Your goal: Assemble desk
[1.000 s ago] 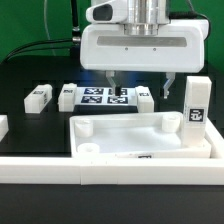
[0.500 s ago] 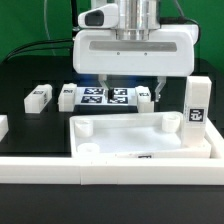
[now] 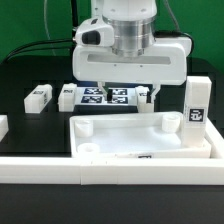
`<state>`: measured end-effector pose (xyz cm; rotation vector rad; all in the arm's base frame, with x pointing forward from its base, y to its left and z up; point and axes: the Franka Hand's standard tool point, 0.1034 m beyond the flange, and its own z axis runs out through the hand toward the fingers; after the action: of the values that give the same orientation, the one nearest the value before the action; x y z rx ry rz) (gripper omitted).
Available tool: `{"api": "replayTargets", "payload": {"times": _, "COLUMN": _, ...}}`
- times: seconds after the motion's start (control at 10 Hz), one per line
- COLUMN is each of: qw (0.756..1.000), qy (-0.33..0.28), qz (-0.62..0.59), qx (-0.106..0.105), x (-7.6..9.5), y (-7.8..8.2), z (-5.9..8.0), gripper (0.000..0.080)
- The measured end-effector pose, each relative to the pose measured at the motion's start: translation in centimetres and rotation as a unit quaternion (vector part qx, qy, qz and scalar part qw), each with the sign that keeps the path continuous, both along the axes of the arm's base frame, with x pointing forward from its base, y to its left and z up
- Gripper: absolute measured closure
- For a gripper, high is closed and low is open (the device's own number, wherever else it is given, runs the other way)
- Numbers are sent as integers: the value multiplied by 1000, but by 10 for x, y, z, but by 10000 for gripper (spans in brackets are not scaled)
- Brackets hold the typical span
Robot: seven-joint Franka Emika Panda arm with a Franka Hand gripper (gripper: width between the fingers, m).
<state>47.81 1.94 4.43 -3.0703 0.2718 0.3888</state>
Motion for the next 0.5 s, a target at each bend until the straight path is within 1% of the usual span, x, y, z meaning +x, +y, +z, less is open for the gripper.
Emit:
{"api": "replayTargets", "payload": {"times": 0.1, "qw": 1000, "qy": 13, "qz": -1, "qx": 2, "x": 4, "y": -1, "z": -1, "gripper": 150}}
{"api": "replayTargets", "payload": {"times": 0.2, "qw": 998, "qy": 62, "qz": -2, "qx": 9, "x": -4, "y": 0, "z": -1, "gripper": 150}}
{"api": "replayTargets", "payload": {"times": 0.3, "qw": 995, "qy": 95, "qz": -2, "qx": 15, "x": -8, "y": 3, "z": 2, "gripper": 150}}
{"api": "replayTargets", "payload": {"times": 0.4, "qw": 991, "qy": 133, "qz": 0, "qx": 26, "x": -10, "y": 4, "z": 9, "gripper": 150}}
{"api": "replayTargets", "payload": {"times": 0.5, "qw": 991, "qy": 125, "qz": 1, "qx": 41, "x": -6, "y": 6, "z": 9, "gripper": 150}}
